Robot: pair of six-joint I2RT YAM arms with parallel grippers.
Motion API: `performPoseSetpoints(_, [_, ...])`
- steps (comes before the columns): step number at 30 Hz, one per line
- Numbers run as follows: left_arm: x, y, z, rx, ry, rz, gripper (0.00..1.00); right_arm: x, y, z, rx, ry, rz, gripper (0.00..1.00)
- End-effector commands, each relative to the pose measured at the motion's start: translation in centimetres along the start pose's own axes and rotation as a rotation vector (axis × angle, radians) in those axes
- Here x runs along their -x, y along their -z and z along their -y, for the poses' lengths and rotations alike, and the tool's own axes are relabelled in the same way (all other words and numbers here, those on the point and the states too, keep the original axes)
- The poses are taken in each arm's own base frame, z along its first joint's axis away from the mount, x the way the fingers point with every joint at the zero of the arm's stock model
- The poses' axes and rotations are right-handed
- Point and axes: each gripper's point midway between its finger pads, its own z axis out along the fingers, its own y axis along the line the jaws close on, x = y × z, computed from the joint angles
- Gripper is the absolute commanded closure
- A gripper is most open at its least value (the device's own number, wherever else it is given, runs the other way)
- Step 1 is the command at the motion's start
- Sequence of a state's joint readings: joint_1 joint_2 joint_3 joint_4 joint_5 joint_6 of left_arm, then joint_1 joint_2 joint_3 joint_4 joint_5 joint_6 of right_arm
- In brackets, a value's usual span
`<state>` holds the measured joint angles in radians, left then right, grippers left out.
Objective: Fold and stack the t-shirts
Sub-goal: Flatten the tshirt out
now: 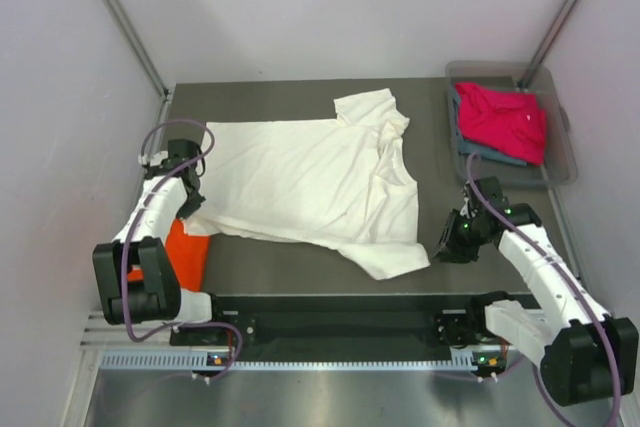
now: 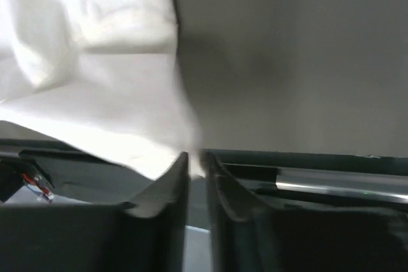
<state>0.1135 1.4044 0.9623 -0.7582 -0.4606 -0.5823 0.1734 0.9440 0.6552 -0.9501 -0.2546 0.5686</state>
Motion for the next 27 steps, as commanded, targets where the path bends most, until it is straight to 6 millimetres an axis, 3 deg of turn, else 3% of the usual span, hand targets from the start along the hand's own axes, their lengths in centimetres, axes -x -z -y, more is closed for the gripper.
performPoseSetpoints(1, [0.4,1.1,-0.9,0.006,0.061,0.021,1.00,3.2,0.9,0.0,-0.039,0.032,0.065,0.75])
performPoseSetpoints(2, [0.1,1.3,-0.4,-0.023,0.056,0.004,0.99,5.1,1.1,-1.0,-0.014,0.061,0.116,0.48])
performPoseSetpoints(3, [0.5,1.7,-0.1,-0.047,0.049,0.010,0.96,6.7,0.8,-1.5,-0.018,0.073,0.132,0.39])
performPoseSetpoints(5, [0.9,2.2,0.0,-0.067,0.013,0.020,0.87,11.5,2.2,-4.0,0.018,0.152,0.266,0.25])
performPoseSetpoints(6, [1.3,2.7,0.3,-0.087,0.011,0.033,0.82,12.7,1.5,-4.3,0.011,0.156,0.261,0.22])
performPoseSetpoints(7, [2.2,3.3,0.8,-0.122,0.005,0.055,0.77,14.6,2.0,-5.6,0.031,0.187,0.300,0.21])
performPoseSetpoints(8, [2.6,3.8,1.2,-0.154,0.004,0.071,0.66,16.2,1.8,-6.7,0.059,0.215,0.341,0.20])
performPoseSetpoints(9, [3.0,4.6,1.9,-0.213,0.007,0.085,0.59,16.9,0.3,-7.0,0.058,0.224,0.319,0.20])
performPoseSetpoints(10, [3.5,5.0,2.5,-0.246,0.015,0.099,0.56,18.6,0.2,-8.2,0.086,0.246,0.363,0.21])
performPoseSetpoints(12, [3.6,6.3,3.6,-0.334,0.022,0.105,0.55,19.8,-2.4,-8.3,0.071,0.245,0.340,0.28])
performPoseSetpoints(15, [2.8,7.6,4.1,-0.382,0.028,0.077,0.54,22.3,-4.5,-9.8,0.059,0.333,0.383,0.38])
performPoseSetpoints(19, [1.9,7.9,5.3,-0.430,-0.028,0.063,0.55,24.0,-7.1,-10.7,0.016,0.385,0.390,0.41])
performPoseSetpoints(24, [3.6,8.0,8.4,-0.503,-0.083,0.070,0.55,24.5,-9.7,-9.9,-0.057,0.368,0.331,0.39])
performPoseSetpoints(27, [4.7,7.7,9.7,-0.508,-0.106,0.076,0.59,24.6,-9.7,-9.2,-0.117,0.371,0.347,0.44])
